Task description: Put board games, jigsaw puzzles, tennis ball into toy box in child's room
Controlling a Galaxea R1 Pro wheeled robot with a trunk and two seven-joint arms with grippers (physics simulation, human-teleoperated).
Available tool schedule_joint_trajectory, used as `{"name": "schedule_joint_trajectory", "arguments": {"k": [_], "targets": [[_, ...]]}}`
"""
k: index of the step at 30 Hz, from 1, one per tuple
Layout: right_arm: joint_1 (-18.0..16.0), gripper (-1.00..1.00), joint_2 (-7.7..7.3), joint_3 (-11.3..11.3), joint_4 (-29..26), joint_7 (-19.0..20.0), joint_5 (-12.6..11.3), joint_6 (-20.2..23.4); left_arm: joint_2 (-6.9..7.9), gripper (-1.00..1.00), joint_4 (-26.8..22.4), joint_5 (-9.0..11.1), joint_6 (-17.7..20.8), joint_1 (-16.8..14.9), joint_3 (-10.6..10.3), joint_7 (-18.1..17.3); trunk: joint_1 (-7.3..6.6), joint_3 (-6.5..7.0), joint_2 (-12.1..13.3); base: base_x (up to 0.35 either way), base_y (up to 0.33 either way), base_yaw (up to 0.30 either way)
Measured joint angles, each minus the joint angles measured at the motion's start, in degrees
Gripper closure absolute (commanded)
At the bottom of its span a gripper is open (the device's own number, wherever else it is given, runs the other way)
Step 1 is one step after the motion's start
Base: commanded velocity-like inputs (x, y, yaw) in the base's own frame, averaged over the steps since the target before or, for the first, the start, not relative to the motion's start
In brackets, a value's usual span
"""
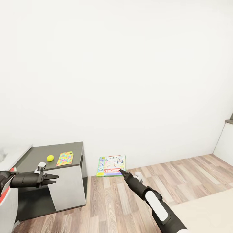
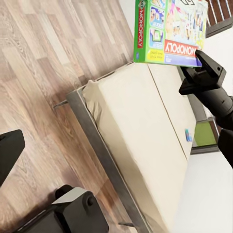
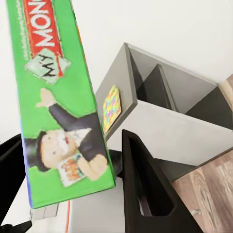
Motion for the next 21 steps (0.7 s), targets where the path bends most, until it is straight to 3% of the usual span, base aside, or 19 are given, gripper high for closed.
{"name": "schedule_joint_trajectory", "arguments": {"k": [16,21], "targets": [[0.0,1.0,0.0,-0.02,0.04,-0.01,0.06,0.03,-0.11,-1.0,-0.02,0.0,0.32,-0.01,0.02,0.0,0.0,0.76,0.0,0.001,0.0,0.242],[0.0,1.0,0.0,-0.02,0.03,0.0,-0.01,0.05,-0.07,-1.0,-1.1,-0.03,0.39,0.01,-0.05,0.01,0.0,0.82,0.0,0.0,0.0,0.074]]}}
